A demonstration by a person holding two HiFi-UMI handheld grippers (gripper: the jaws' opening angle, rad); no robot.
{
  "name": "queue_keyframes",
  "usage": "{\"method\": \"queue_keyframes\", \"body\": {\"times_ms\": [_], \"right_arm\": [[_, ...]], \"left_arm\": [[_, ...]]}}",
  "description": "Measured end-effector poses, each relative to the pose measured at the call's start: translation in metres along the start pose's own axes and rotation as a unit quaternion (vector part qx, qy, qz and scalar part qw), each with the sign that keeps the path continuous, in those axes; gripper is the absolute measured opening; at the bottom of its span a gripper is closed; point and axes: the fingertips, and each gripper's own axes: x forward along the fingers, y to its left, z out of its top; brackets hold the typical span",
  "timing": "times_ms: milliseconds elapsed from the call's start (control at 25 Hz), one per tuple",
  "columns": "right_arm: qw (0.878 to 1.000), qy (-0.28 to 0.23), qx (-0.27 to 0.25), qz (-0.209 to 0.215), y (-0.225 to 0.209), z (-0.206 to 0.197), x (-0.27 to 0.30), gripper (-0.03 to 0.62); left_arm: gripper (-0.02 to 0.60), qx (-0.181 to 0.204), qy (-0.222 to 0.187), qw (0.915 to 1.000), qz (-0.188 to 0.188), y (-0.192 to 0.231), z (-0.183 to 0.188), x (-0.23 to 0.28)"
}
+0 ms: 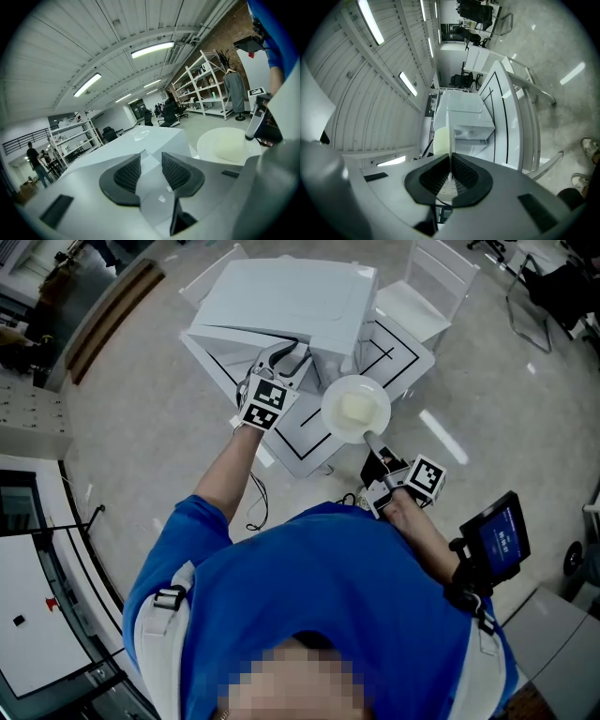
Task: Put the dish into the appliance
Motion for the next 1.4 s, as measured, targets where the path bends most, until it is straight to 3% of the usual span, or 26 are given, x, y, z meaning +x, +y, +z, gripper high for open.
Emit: {"method": "queue_keyframes", "body": {"times_ms": [600,1400], "right_arm": [[1.0,0.019,-0.005,0.001,0.005,-0.009,0.003,0.014],[0.996,0.093,-0.013,-0.004,0.014,-0.062,0.015,0.014]], "left_arm": [[0.143,-0.044,-0.019,0.9987,0.019,-0.004,-0.001,-0.031],[0.141,-0.116,-0.048,0.9903,0.06,-0.019,-0.032,-0.141]]}}
